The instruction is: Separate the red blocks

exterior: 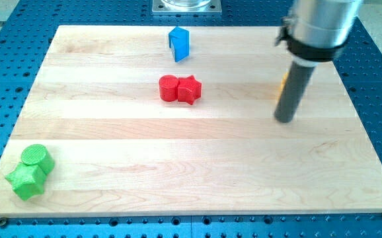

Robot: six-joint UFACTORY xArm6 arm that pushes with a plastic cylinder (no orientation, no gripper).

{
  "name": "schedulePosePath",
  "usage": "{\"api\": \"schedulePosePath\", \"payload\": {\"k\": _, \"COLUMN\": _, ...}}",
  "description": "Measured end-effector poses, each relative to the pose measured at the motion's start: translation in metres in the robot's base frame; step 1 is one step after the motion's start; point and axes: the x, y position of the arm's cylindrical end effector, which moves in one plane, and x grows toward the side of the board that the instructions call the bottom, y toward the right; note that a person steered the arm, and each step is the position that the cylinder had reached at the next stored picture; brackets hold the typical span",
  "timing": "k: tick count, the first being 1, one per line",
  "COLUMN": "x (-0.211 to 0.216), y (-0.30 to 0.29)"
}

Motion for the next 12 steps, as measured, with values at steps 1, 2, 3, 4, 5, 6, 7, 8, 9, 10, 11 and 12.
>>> {"api": "schedulePosePath", "payload": {"k": 1, "x": -0.03, "y": 0.014}}
{"api": "schedulePosePath", "payload": {"k": 2, "x": -0.017, "y": 0.014}}
{"api": "schedulePosePath", "payload": {"k": 3, "x": -0.007, "y": 0.014}}
{"api": "schedulePosePath", "payload": {"k": 4, "x": -0.009, "y": -0.021}}
{"api": "schedulePosePath", "payload": {"k": 5, "x": -0.017, "y": -0.074}}
{"api": "schedulePosePath", "payload": {"k": 6, "x": -0.027, "y": -0.116}}
{"api": "schedulePosePath", "payload": {"k": 7, "x": -0.038, "y": -0.132}}
{"api": "schedulePosePath", "payload": {"k": 8, "x": -0.04, "y": -0.236}}
{"api": "schedulePosePath", "payload": {"k": 9, "x": -0.05, "y": -0.282}}
{"api": "schedulePosePath", "payload": {"k": 10, "x": -0.055, "y": -0.316}}
{"api": "schedulePosePath", "payload": {"k": 11, "x": -0.055, "y": -0.294}}
{"api": "schedulePosePath", "payload": {"k": 12, "x": -0.052, "y": -0.281}}
